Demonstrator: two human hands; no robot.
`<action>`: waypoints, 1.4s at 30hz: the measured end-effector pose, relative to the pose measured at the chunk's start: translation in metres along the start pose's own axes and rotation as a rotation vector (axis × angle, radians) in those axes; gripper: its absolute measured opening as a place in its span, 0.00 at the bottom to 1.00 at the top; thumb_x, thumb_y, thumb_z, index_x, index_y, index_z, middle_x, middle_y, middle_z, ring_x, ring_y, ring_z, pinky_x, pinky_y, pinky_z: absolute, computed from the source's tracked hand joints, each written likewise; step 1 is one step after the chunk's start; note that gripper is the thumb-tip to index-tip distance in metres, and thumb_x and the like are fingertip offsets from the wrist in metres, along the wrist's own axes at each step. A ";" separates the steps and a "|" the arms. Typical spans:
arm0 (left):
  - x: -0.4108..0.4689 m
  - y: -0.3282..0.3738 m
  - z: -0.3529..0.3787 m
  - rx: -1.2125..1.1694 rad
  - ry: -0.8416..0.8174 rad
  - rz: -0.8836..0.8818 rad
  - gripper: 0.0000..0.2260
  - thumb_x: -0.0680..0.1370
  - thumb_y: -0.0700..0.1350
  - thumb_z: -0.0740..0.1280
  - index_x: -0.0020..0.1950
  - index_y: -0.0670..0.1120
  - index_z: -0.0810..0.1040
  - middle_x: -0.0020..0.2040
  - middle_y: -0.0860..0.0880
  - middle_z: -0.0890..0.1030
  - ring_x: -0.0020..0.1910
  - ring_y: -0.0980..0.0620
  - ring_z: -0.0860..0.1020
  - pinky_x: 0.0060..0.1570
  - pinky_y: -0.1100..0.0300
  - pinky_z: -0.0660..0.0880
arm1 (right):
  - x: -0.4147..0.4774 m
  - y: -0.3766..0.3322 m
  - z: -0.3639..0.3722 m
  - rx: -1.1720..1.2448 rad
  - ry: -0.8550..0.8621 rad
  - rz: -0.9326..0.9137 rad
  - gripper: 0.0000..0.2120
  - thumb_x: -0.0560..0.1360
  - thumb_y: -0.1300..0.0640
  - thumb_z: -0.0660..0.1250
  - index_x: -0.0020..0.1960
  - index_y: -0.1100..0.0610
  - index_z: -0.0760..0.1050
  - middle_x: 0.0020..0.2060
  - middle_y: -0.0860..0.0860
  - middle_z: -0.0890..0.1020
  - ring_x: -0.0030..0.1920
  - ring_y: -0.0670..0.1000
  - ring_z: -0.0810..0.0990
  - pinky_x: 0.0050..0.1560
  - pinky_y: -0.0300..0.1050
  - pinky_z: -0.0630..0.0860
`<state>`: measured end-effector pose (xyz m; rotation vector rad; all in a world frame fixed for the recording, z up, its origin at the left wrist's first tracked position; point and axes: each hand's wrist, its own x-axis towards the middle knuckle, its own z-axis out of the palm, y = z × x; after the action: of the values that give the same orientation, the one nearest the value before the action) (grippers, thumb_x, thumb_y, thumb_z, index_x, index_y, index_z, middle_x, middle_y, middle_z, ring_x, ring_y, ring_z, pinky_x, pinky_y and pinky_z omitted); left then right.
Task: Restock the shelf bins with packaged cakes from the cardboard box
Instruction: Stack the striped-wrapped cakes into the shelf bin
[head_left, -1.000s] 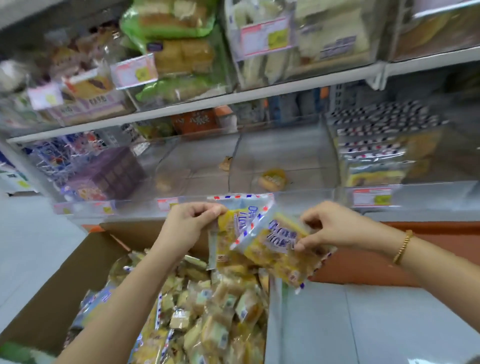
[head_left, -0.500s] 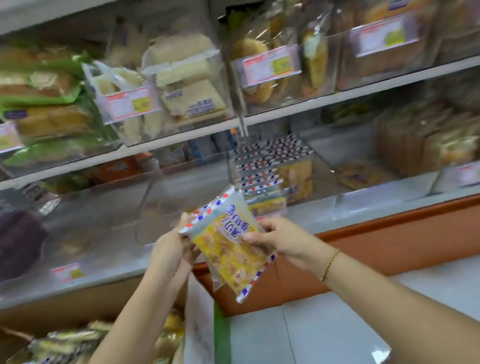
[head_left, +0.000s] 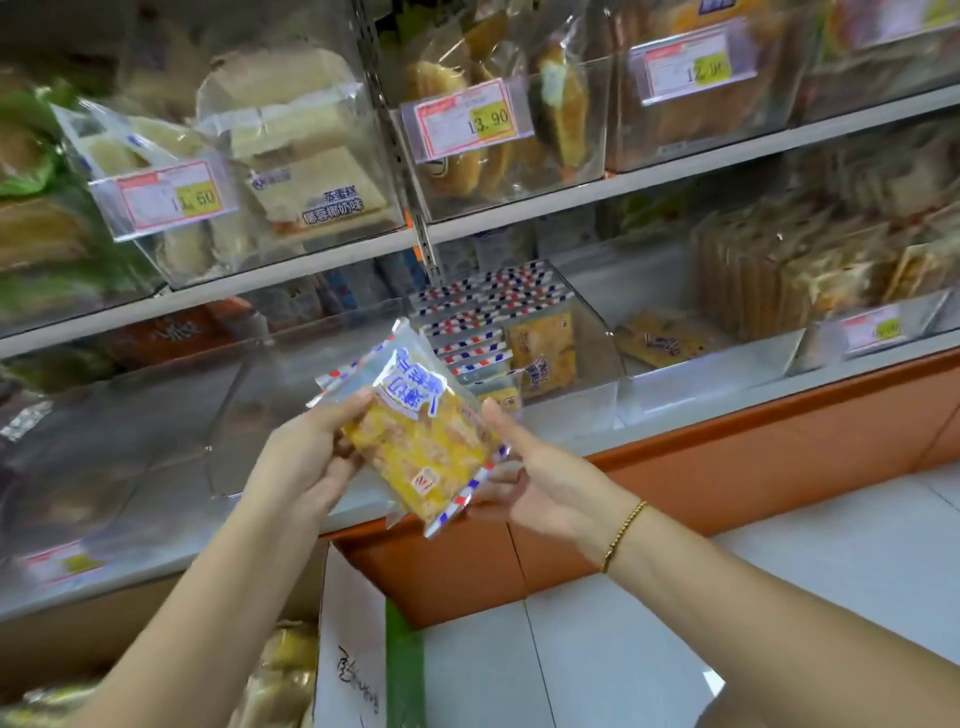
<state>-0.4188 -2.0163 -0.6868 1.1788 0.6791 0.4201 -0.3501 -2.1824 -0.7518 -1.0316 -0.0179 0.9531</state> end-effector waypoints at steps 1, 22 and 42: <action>-0.002 0.002 0.005 -0.041 0.018 0.015 0.02 0.77 0.37 0.67 0.45 0.40 0.78 0.32 0.48 0.84 0.27 0.57 0.81 0.25 0.66 0.76 | -0.002 0.001 0.003 0.060 -0.040 0.038 0.32 0.63 0.42 0.72 0.60 0.59 0.73 0.51 0.58 0.82 0.52 0.58 0.81 0.61 0.61 0.73; 0.035 -0.037 0.063 1.291 -0.303 0.402 0.23 0.78 0.52 0.67 0.72 0.51 0.67 0.65 0.51 0.76 0.38 0.66 0.70 0.33 0.74 0.65 | -0.010 -0.196 -0.052 -1.529 0.568 -0.502 0.17 0.64 0.52 0.79 0.46 0.57 0.77 0.41 0.52 0.81 0.41 0.51 0.80 0.36 0.43 0.75; 0.043 -0.030 0.054 1.344 -0.383 0.398 0.24 0.78 0.53 0.67 0.73 0.53 0.67 0.69 0.52 0.72 0.64 0.54 0.73 0.53 0.65 0.67 | 0.096 -0.177 -0.052 -2.041 0.357 -0.441 0.34 0.70 0.54 0.75 0.73 0.50 0.65 0.69 0.55 0.71 0.67 0.58 0.69 0.64 0.50 0.69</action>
<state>-0.3523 -2.0372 -0.7139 2.6097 0.3276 -0.0118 -0.1518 -2.1839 -0.6897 -2.8411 -1.0507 -0.0018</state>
